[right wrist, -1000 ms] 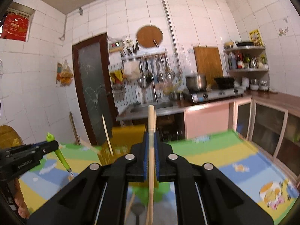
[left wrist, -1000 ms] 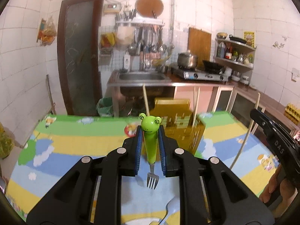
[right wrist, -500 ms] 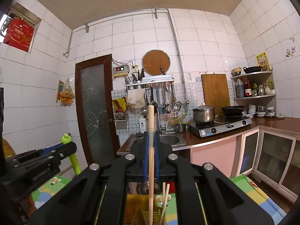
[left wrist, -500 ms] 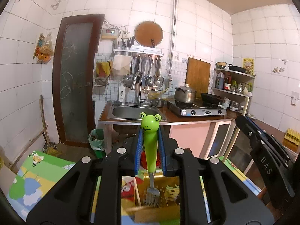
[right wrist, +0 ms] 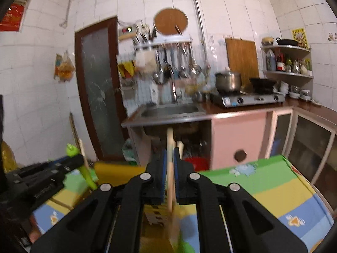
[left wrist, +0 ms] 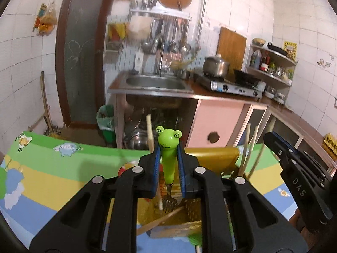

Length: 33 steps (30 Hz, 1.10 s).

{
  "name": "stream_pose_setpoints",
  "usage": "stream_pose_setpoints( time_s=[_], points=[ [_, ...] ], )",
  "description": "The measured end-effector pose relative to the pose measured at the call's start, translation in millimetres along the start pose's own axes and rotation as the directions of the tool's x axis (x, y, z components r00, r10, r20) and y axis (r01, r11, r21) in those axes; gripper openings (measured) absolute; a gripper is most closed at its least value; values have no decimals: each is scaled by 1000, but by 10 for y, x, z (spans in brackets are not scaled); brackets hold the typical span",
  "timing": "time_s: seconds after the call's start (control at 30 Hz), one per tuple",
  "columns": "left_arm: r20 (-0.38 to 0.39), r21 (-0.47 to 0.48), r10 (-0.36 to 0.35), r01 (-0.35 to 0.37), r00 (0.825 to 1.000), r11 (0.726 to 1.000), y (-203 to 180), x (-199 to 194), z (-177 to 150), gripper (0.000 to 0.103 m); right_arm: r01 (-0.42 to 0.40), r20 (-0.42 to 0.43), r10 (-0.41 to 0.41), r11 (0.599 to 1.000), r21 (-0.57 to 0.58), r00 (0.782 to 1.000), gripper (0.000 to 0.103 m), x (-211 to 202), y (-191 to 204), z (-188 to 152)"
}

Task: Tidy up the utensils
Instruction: 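Open both tools to release the fork and chopstick into the holder, then close the right tool on a wooden chopstick while the left tool grasps another chopstick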

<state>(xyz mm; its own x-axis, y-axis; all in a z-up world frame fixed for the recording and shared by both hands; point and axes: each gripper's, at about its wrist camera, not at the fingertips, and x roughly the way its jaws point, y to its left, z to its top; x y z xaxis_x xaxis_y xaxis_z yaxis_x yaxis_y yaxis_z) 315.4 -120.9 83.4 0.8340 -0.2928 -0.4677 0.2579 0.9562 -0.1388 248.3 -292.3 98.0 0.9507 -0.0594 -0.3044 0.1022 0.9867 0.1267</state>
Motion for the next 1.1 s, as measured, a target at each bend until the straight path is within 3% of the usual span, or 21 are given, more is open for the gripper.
stream_pose_setpoints(
  time_s=[0.07,0.1,0.13,0.17,0.23,0.47,0.7,0.87,1.1],
  points=[
    [-8,-9,1,-1,1000,1000,51,-90,-10,17,14,-42,-14,1000,2,999,11,-7,-42,-21],
    [-10,-10,4,-5,1000,1000,74,-154,-20,29,20,-56,-20,1000,4,998,34,-18,-61,-21],
    [-9,-10,15,-15,1000,1000,98,-243,-23,49,29,-65,-28,999,13,997,51,-65,-103,-30],
    [-4,-9,24,-24,1000,1000,108,-311,-16,56,36,-61,-35,999,21,998,69,-103,-130,-31],
    [17,-4,47,-47,999,999,146,-510,-12,69,49,-57,-47,999,23,997,69,-205,-183,-35],
    [31,2,99,-99,995,995,294,-1094,-184,97,70,-115,-68,997,13,991,70,-593,-365,-148],
    [-36,9,114,-114,993,993,456,-1239,-626,98,89,-231,-88,996,-6,969,71,-726,-441,-588],
    [-133,-24,111,-115,985,993,605,-1090,-968,98,96,-303,-94,995,-10,948,71,-689,-443,-905],
    [-183,-9,143,-147,973,989,689,-939,-1287,98,98,-377,-105,995,-35,920,71,-568,-356,-1245]
  ],
)
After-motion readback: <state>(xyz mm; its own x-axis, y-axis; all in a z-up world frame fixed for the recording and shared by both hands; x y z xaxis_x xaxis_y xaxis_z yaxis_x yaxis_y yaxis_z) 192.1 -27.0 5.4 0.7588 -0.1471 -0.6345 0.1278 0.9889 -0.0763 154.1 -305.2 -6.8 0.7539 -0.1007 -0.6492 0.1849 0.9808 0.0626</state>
